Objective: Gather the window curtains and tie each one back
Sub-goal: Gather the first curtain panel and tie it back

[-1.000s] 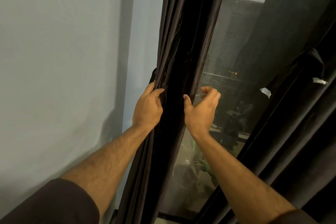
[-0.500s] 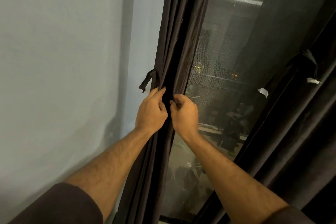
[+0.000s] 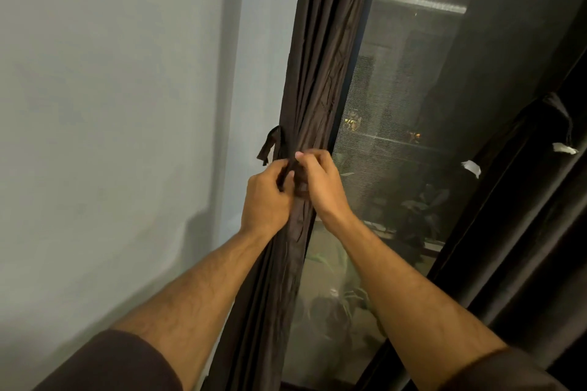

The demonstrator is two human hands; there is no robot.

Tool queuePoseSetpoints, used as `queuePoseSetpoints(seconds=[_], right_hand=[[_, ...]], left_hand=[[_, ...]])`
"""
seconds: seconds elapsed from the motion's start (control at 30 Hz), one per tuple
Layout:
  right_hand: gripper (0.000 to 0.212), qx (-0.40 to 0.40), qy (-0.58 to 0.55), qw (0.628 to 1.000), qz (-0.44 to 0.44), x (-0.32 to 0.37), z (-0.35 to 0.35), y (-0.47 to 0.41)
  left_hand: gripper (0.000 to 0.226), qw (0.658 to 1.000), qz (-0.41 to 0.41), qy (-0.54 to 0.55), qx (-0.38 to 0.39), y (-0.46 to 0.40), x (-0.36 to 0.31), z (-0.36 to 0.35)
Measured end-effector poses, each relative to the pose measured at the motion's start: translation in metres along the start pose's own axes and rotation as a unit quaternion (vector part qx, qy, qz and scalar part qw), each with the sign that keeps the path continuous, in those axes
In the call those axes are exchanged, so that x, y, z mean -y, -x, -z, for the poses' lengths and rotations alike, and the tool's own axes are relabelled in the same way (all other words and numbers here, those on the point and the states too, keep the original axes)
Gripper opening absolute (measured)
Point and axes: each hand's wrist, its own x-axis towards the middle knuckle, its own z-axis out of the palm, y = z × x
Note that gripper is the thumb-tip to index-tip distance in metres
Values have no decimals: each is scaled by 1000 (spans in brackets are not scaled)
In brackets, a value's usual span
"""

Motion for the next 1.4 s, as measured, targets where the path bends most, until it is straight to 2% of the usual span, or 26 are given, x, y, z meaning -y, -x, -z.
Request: queuePoseSetpoints(seconds=[0.07,0.1,0.2,0.27,0.33,0.43,0.5,0.57,0.63,0.77,0.83,0.9,1.03,1.2,1.23,1.3,1.4], right_hand=[[78,0,55,998,25,11,-3,-6],[76,-6,92,995,43,15,-4,-9],[31,-31,184,980,69,20,-4,-25],[18,-45,232,969,70,19,0,-33],[26,-48,259,963,64,17,4,-37],[36,-49,277,957,66,18,7,-33],[38,-44,276,957,78,17,9,-33],[38,-38,266,959,89,15,11,-33],[37,-21,254,962,100,12,11,-35],[28,1,224,969,104,10,12,-41],[19,10,197,976,95,14,15,-40],[21,22,163,982,91,18,17,-40],[15,39,112,991,67,21,18,-45],[26,35,77,995,46,13,16,-54],[29,35,80,995,51,9,15,-57],[32,35,92,993,71,3,13,-62],[35,78,99,988,85,3,16,-59]], left_hand=[[13,1000,5,4,5,-1,0,-5],[11,1000,8,4,7,-2,0,-7],[13,1000,-1,17,20,-5,2,-10],[18,999,-5,31,32,-8,2,-8],[20,999,31,42,14,-17,7,-5],[14,988,120,70,-70,-40,21,-4],[13,980,160,72,-93,-55,24,-3],[27,979,181,72,-68,-65,22,-4],[31,978,189,83,-29,-74,20,-6],[13,971,216,93,-27,-86,20,-11],[12,968,225,111,-17,-90,18,-11],[11,960,239,145,-2,-93,16,-10],[20,941,273,191,51,-102,11,-7],[22,911,265,289,130,-103,5,-5],[26,902,255,320,135,-103,7,-7],[49,897,225,344,165,-102,8,-11],[81,924,200,271,184,-104,9,-18]])
